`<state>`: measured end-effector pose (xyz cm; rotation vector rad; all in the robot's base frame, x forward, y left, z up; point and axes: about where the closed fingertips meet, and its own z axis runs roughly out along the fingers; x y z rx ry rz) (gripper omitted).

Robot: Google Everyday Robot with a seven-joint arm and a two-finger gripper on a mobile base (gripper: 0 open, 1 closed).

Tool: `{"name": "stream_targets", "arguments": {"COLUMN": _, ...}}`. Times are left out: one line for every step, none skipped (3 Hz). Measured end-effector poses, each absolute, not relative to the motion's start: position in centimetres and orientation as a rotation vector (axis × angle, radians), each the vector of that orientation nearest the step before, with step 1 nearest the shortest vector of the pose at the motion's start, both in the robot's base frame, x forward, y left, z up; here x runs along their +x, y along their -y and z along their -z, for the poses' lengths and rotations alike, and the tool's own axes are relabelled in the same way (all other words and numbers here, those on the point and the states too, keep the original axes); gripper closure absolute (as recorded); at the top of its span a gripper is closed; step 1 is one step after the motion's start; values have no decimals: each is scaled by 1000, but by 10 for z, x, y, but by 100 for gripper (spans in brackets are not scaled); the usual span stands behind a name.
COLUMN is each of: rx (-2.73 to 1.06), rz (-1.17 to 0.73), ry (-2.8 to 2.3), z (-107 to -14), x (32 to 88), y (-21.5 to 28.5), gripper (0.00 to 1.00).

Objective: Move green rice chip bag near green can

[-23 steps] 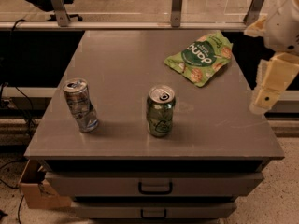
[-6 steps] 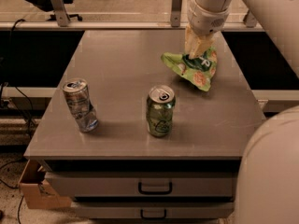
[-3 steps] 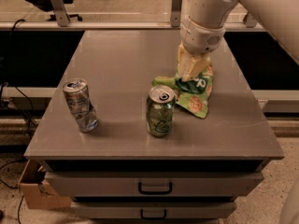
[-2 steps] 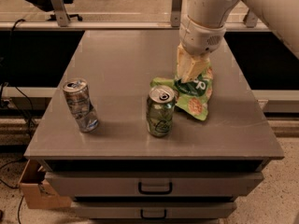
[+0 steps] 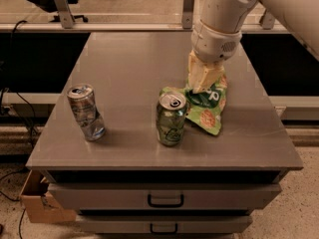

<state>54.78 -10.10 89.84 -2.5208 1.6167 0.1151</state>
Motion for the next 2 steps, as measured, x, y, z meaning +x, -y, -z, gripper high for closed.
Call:
{"name": "stream_targets", "arguments": {"rx": -2501, "rz": -93, "ry": -1605, "z": -899, "x": 554, "y": 97, "gripper": 82}}
{"name": "stream_targets", "arguments": {"rx": -2487, "rz": -78, "ry": -1597, "z": -899, "x": 558, "y": 94, "gripper": 59}}
